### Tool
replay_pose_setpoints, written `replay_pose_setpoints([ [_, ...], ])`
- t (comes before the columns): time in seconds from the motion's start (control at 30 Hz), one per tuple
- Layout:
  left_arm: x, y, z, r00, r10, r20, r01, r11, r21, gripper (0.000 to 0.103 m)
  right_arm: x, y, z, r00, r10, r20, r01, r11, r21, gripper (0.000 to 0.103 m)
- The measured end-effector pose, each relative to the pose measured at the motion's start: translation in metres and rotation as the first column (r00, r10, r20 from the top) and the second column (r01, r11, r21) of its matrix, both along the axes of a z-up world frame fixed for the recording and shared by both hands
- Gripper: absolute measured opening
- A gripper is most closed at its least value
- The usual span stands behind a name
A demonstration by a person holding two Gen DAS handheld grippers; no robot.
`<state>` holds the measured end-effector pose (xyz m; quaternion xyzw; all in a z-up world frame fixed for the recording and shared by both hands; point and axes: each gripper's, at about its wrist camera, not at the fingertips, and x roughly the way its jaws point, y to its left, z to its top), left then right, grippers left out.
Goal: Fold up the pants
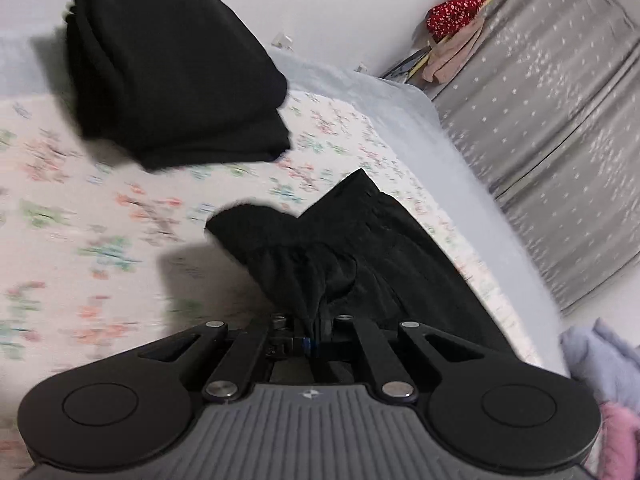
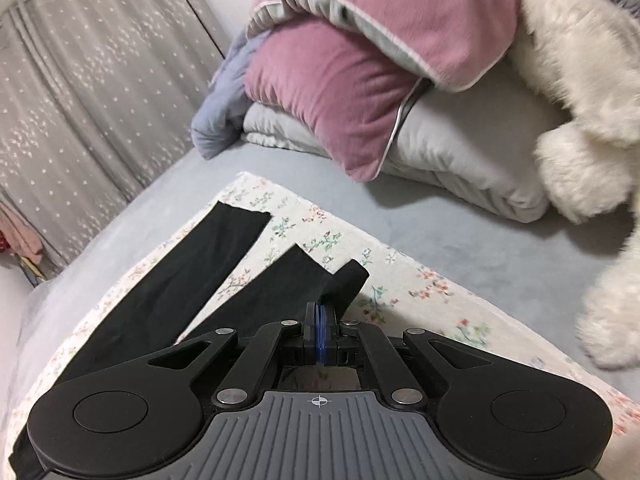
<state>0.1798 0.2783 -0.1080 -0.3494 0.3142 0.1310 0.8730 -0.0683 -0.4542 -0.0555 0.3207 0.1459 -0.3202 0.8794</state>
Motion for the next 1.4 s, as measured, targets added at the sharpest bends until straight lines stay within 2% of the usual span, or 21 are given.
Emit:
replay_pose_setpoints([
  [0.17,-0.011,0.021,-0.020,0.995,0.020,-0.101,-0.028,0.997,-0.073,0.005,-0.009,0.008,0.001,0.998,0.019,-0.057,-0.020,1.000,-0.012,0.000],
  [0.3,-0.005,0.021,-0.031,0.987,0.017,-0.158,-0.031,0.995,-0.092,0.006,-0.003,0.018,0.002,0.990,-0.004,-0.139,-0.008,0.997,-0.082,0.000],
  [0.37,-0.006,0.027,-0.037,0.981,0.019,-0.193,-0.043,0.992,-0.120,0.015,-0.005,0.021,0.001,0.987,-0.022,-0.161,0.005,0.994,-0.105,0.000],
  [0.43,-0.008,0.032,-0.037,0.969,0.055,-0.240,-0.083,0.991,-0.105,0.040,-0.008,0.021,0.001,0.985,-0.038,-0.169,0.019,0.994,-0.111,0.000],
  [0.5,-0.018,0.036,-0.029,0.964,0.102,-0.244,-0.119,0.991,-0.057,0.048,-0.012,0.017,-0.001,0.983,-0.045,-0.178,0.027,0.995,-0.100,0.001],
  [0.57,-0.025,0.038,-0.018,0.962,0.168,-0.213,-0.170,0.985,0.011,0.054,-0.014,0.009,-0.005,0.979,-0.066,-0.193,0.051,0.995,-0.081,0.007],
  [0.6,-0.025,0.039,-0.013,0.959,0.198,-0.201,-0.193,0.980,0.044,0.059,-0.014,0.008,-0.006,0.975,-0.090,-0.204,0.072,0.993,-0.091,0.008],
  [0.67,-0.021,0.040,-0.004,0.962,0.222,-0.160,-0.211,0.974,0.085,0.063,-0.010,0.008,-0.007,0.968,-0.102,-0.228,0.077,0.990,-0.119,0.014],
  [0.7,-0.015,0.040,-0.001,0.967,0.213,-0.142,-0.201,0.975,0.093,0.067,-0.008,0.009,-0.006,0.966,-0.113,-0.235,0.082,0.987,-0.136,0.019],
  [0.73,-0.007,0.041,0.001,0.973,0.191,-0.128,-0.180,0.979,0.096,0.072,-0.005,0.010,-0.005,0.963,-0.122,-0.240,0.086,0.984,-0.155,0.028],
  [0.77,0.001,0.040,0.003,0.979,0.165,-0.117,-0.154,0.983,0.097,0.075,-0.002,0.011,-0.003,0.962,-0.127,-0.241,0.085,0.981,-0.177,0.034],
  [0.8,0.012,0.037,0.004,0.983,0.142,-0.112,-0.131,0.986,0.101,0.077,0.001,0.013,-0.001,0.962,-0.129,-0.241,0.083,0.978,-0.194,0.045],
  [0.83,0.026,0.033,0.006,0.986,0.123,-0.110,-0.110,0.988,0.112,0.077,0.006,0.013,0.001,0.962,-0.123,-0.245,0.071,0.975,-0.211,0.052],
  [0.87,0.037,0.029,0.007,0.988,0.107,-0.107,-0.093,0.988,0.122,0.078,0.011,0.013,0.003,0.961,-0.113,-0.253,0.055,0.973,-0.226,0.053],
  [0.93,0.065,0.019,0.008,0.994,0.040,-0.106,-0.026,0.991,0.131,0.089,0.023,0.012,0.008,0.961,-0.092,-0.261,0.026,0.969,-0.246,0.053],
  [1.03,0.115,0.008,0.006,0.988,-0.084,-0.127,0.101,0.986,0.131,0.092,0.053,0.005,0.016,0.968,0.012,-0.252,-0.071,0.972,-0.225,0.058],
  [1.13,0.166,-0.005,-0.004,0.975,-0.156,-0.159,0.185,0.965,0.186,0.099,0.096,-0.008,0.022,0.960,0.112,-0.258,-0.164,0.968,-0.188,0.059],
  [1.23,0.206,-0.016,-0.020,0.948,-0.226,-0.222,0.274,0.938,0.212,0.099,0.150,-0.020,0.024,0.931,0.186,-0.316,-0.260,0.942,-0.211,0.060],
  [1.3,0.223,-0.020,-0.026,0.936,-0.244,-0.255,0.307,0.919,0.247,0.099,0.189,-0.030,0.023,0.909,0.209,-0.360,-0.294,0.935,-0.200,0.061],
  [1.4,0.245,-0.020,-0.034,0.929,-0.245,-0.276,0.327,0.893,0.308,0.099,0.241,-0.055,0.021,0.891,0.250,-0.380,-0.330,0.930,-0.162,0.061],
])
